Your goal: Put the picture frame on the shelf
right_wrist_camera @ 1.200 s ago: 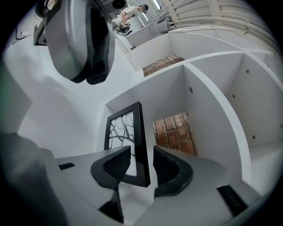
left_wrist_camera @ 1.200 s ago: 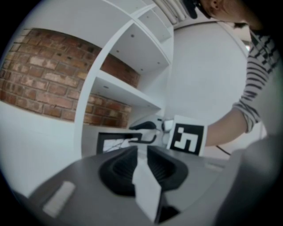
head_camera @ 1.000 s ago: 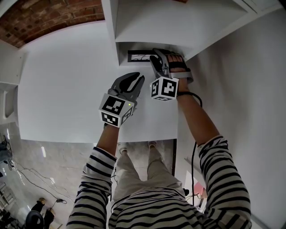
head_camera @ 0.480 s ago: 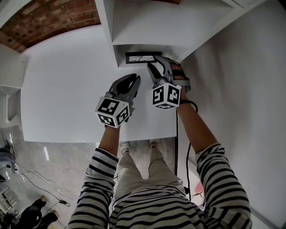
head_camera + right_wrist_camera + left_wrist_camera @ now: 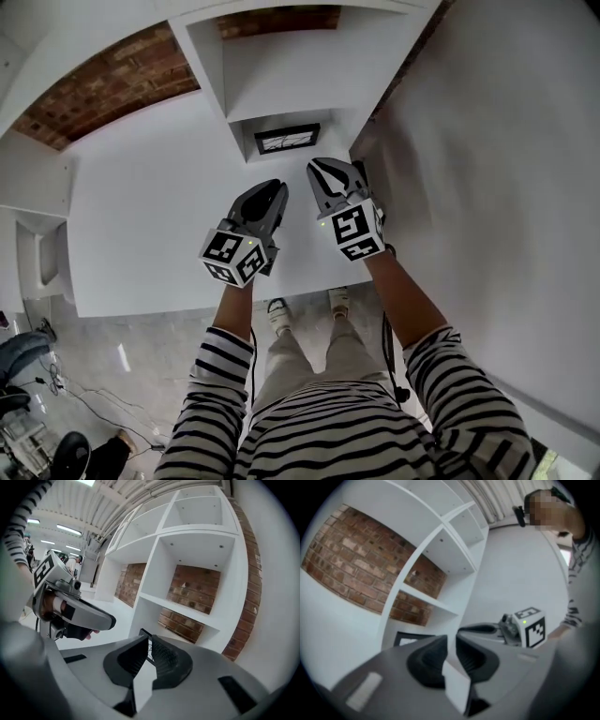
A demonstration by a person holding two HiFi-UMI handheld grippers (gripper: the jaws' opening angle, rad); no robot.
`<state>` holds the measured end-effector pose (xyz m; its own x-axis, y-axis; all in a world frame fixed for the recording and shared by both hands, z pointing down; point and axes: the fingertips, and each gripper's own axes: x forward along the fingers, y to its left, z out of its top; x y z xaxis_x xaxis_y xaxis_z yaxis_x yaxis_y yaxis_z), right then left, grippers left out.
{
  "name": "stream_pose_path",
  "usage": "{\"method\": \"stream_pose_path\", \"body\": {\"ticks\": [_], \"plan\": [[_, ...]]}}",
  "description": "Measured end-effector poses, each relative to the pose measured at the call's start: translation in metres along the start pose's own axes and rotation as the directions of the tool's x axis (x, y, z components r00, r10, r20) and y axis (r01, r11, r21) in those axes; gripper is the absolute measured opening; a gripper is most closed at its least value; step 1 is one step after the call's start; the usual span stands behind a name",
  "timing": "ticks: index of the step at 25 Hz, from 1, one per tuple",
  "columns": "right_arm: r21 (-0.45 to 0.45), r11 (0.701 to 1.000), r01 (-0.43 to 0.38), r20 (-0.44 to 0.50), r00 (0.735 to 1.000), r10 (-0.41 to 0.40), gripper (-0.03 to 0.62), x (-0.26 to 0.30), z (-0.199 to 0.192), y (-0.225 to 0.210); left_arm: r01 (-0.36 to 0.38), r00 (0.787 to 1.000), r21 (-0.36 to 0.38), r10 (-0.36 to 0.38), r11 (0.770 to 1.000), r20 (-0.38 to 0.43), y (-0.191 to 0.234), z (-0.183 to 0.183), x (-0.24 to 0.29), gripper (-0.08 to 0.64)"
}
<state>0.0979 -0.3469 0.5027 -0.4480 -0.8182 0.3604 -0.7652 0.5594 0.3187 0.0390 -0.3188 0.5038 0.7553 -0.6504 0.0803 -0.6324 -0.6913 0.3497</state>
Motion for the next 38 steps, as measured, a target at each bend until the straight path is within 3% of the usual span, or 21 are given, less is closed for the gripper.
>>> {"method": "stream_pose_path", "body": {"ticks": [6,12,20,30,38], "plan": [[0.176,0.984,-0.035,0.073,0.997,0.023,0.009,-0.049,0.023,0.019,0.021,0.999,0.007,-0.021,1.000,0.027,-0.026,0.028,-0.031,0.054],[0.249,0.968,-0.037,0.138,0.990,0.002,0.008,-0.101,0.056,0.035,0.071,0.996,0.040,-0.073,0.997,0.051,-0.066,0.053,-0.066,0.049],[0.207,0.976,-0.070,0.214,0.976,0.024,0.008,-0.155,0.105,0.072,0.154,0.984,0.092,-0.161,0.984,0.077,-0.117,0.081,-0.112,0.048],[0.305,0.938,-0.163,0.324,0.944,0.059,0.008,-0.206,0.141,0.107,0.184,0.975,0.185,-0.203,0.965,0.087,-0.148,0.109,-0.164,0.048],[0.298,0.927,-0.228,0.379,0.919,0.104,0.008,-0.232,0.159,0.128,0.218,0.963,0.192,-0.243,0.957,0.117,-0.171,0.129,-0.196,0.048]]}}
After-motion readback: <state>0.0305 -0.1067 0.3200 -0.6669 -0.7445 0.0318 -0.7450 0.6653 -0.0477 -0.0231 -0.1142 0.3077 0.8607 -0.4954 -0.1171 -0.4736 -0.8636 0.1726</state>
